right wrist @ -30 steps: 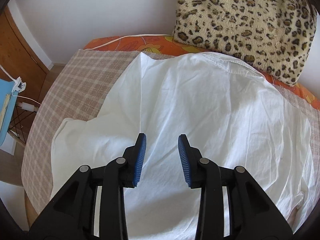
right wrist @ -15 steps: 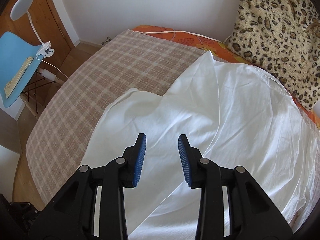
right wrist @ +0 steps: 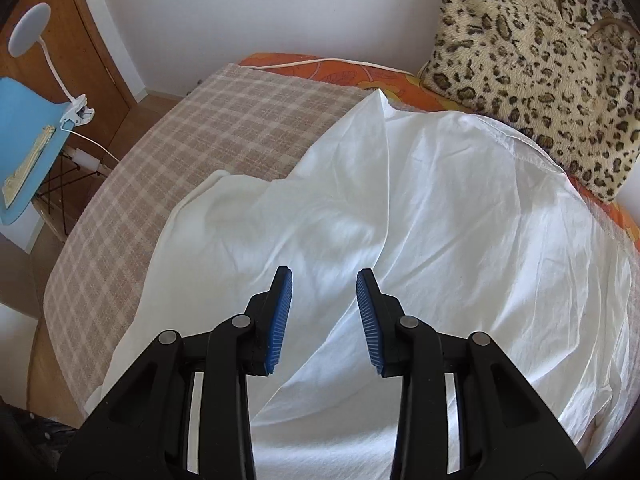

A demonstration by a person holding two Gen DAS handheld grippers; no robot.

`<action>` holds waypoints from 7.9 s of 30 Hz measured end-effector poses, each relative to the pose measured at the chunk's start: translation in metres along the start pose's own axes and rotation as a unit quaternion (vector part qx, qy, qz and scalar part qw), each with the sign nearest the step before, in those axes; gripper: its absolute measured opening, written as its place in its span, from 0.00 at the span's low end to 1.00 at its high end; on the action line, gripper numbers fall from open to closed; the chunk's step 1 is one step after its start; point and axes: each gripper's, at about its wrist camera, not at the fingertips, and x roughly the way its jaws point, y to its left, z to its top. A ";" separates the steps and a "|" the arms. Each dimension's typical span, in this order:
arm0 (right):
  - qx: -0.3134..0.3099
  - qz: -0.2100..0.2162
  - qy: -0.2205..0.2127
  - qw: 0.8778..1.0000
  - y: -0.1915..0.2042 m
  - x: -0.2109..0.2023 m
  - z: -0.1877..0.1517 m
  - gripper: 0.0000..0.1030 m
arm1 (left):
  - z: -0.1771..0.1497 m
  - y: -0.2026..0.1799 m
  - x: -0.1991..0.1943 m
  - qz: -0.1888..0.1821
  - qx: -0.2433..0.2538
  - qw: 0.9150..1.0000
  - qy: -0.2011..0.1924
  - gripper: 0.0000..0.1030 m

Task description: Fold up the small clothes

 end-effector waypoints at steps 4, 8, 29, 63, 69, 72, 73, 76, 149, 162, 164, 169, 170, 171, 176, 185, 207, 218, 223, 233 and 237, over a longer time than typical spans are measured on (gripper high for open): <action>-0.040 0.029 -0.018 0.999 0.025 -0.004 0.015 0.34 | 0.000 -0.015 0.031 -0.032 0.017 0.999 0.025 0.11; -0.073 0.015 0.005 0.997 0.047 0.030 0.027 0.34 | -0.012 -0.026 0.044 -0.043 0.047 0.997 0.048 0.11; 0.001 -0.010 0.042 0.999 0.042 0.069 0.048 0.52 | -0.039 0.080 -0.013 -0.023 -0.160 0.987 -0.018 0.53; 0.023 -0.116 0.123 0.985 0.104 0.124 0.057 0.55 | -0.044 0.074 0.015 -0.080 -0.160 0.984 0.003 0.04; 0.057 -0.113 0.113 0.986 0.084 0.118 0.059 0.15 | -0.043 0.070 0.013 -0.068 -0.142 0.988 0.003 0.04; 0.056 -0.103 0.113 0.987 0.080 0.115 0.059 0.11 | -0.044 0.072 0.016 -0.066 -0.148 0.987 0.007 0.04; 0.056 -0.101 0.112 0.987 0.079 0.114 0.059 0.10 | -0.044 0.072 0.017 -0.061 -0.151 0.987 0.011 0.06; 0.066 -0.089 0.105 0.988 0.076 0.108 0.059 0.09 | -0.048 0.076 0.025 -0.049 -0.158 0.986 0.027 0.13; 0.086 -0.005 -0.045 0.995 -0.104 -0.028 0.032 0.34 | -0.015 -0.058 0.057 -0.099 0.081 0.990 0.058 0.15; 0.085 -0.017 0.012 0.996 -0.105 0.076 0.063 0.34 | -0.015 -0.062 0.057 -0.103 0.098 0.988 0.059 0.15; 0.084 -0.037 0.020 0.996 -0.112 0.088 0.062 0.34 | -0.018 -0.062 0.055 -0.106 0.094 0.988 0.056 0.15; 0.043 -0.081 0.004 0.996 -0.101 0.093 0.059 0.32 | -0.026 -0.064 0.047 -0.126 0.093 0.986 0.058 0.16; 0.037 -0.090 0.002 0.995 -0.098 0.094 0.058 0.32 | -0.029 -0.068 0.045 -0.129 0.103 0.985 0.059 0.16; 0.036 -0.094 0.001 0.995 -0.097 0.094 0.058 0.33 | -0.032 -0.073 0.043 -0.130 0.116 0.983 0.059 0.16; 0.063 -0.095 -0.002 0.994 -0.100 0.080 0.062 0.33 | -0.032 -0.067 0.035 -0.164 0.082 0.980 0.074 0.16; 0.109 -0.027 -0.050 0.992 -0.114 -0.016 0.044 0.37 | -0.004 -0.040 -0.011 -0.125 0.055 0.990 -0.024 0.16; 0.180 -0.070 -0.131 0.972 -0.215 -0.242 -0.118 0.47 | 0.020 -0.123 -0.008 -0.139 0.122 0.981 -0.055 0.19; 0.260 -0.113 -0.134 0.950 -0.310 -0.304 -0.227 0.47 | 0.027 -0.207 0.016 -0.210 0.160 0.964 -0.033 0.36; 0.303 -0.116 -0.130 0.937 -0.345 -0.319 -0.279 0.48 | 0.014 -0.262 0.037 -0.245 0.209 0.947 0.005 0.48; 0.365 -0.105 -0.143 0.914 -0.386 -0.345 -0.358 0.48 | -0.008 -0.316 0.093 -0.192 0.282 0.938 0.067 0.48; 0.383 -0.103 -0.149 0.906 -0.398 -0.352 -0.377 0.48 | -0.010 -0.312 0.103 -0.164 0.291 0.941 0.048 0.10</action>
